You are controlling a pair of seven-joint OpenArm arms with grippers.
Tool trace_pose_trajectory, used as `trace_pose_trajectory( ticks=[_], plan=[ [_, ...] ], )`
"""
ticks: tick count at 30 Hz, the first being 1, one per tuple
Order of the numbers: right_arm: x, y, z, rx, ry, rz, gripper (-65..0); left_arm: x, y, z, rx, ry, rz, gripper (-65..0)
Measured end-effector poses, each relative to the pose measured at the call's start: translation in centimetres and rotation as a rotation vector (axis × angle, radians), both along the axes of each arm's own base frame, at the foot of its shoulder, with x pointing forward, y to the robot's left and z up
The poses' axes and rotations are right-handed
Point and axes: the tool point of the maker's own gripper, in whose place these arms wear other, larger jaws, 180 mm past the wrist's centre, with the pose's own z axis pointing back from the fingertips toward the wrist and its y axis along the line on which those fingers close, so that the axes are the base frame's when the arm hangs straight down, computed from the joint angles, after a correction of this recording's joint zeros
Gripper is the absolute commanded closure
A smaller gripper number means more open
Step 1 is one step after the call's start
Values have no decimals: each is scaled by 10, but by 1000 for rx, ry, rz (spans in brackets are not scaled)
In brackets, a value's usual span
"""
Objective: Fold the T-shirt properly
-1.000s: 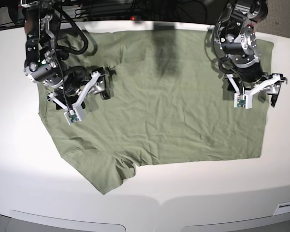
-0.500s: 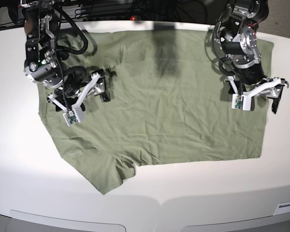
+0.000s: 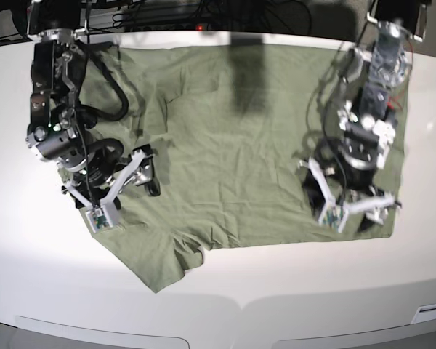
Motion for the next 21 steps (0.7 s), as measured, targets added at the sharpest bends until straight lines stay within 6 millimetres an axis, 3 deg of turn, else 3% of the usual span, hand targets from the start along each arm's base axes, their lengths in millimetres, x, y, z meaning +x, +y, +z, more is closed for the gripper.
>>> trace_pose_trajectory(
  ticks=[2, 4, 10, 14, 17, 21],
  plan=[
    [5, -1, 5, -6, -7, -1, -481, 26, 17, 15, -49, -24, 24, -455],
    [8, -1, 8, -5, -15, 0, -481, 49, 37, 14, -102, -9, 46, -455],
    [5, -2, 4, -11, 2, -2, -481, 107, 98, -45, -171, 209, 89, -455],
    [6, -1, 6, -6, -3, -1, -481, 138, 138, -50, -259, 285, 151, -455],
    [5, -1, 4, -10, 5, -1, -481, 138, 166, -51, -325, 314, 202, -455],
    [4, -2, 4, -12, 8, -1, -481, 101, 180, -80, -375, 467, 173, -455]
  ],
)
